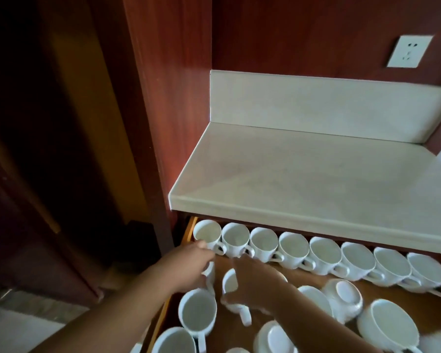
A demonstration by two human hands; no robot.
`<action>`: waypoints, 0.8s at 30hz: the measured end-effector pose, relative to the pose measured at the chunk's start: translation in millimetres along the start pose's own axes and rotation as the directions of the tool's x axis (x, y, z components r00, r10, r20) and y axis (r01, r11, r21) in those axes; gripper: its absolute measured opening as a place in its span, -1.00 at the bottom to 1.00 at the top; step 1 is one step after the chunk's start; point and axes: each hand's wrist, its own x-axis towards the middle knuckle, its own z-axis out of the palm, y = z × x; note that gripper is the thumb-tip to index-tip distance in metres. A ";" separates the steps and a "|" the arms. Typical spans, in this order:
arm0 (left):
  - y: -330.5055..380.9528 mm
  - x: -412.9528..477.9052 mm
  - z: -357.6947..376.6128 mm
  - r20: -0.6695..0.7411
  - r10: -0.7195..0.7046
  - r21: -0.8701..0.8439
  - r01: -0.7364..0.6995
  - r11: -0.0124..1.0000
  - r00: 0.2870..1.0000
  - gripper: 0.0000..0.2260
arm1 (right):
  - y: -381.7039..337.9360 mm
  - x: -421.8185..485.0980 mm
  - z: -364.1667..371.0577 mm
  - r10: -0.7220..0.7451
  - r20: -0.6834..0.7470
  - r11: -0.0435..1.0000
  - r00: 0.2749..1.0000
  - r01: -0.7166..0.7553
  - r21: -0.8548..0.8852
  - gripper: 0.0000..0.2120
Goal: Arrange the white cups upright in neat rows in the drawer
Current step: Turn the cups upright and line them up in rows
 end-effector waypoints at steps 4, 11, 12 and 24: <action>-1.4 7.4 6.1 0.013 0.061 0.066 -0.062 0.996 0.998 -0.74 | -7.7 0.6 6.5 0.035 -0.021 0.999 0.999 -0.035 -0.004 -0.29; -7.6 19.8 11.9 0.062 0.079 0.160 -0.088 0.983 0.995 -0.61 | -3.6 -3.4 2.4 0.132 -0.013 0.991 0.991 -0.132 -0.006 -0.41; -8.1 20.6 11.5 0.080 0.086 0.179 -0.099 0.979 0.993 -0.58 | -1.6 -3.9 2.6 0.137 -0.008 0.991 0.991 -0.137 -0.010 -0.43; -2.1 -3.0 -35.3 -0.062 0.009 -0.176 -0.019 0.984 0.998 -0.48 | 17.5 -6.3 -18.2 0.114 -0.053 0.965 0.992 -0.098 0.242 -0.41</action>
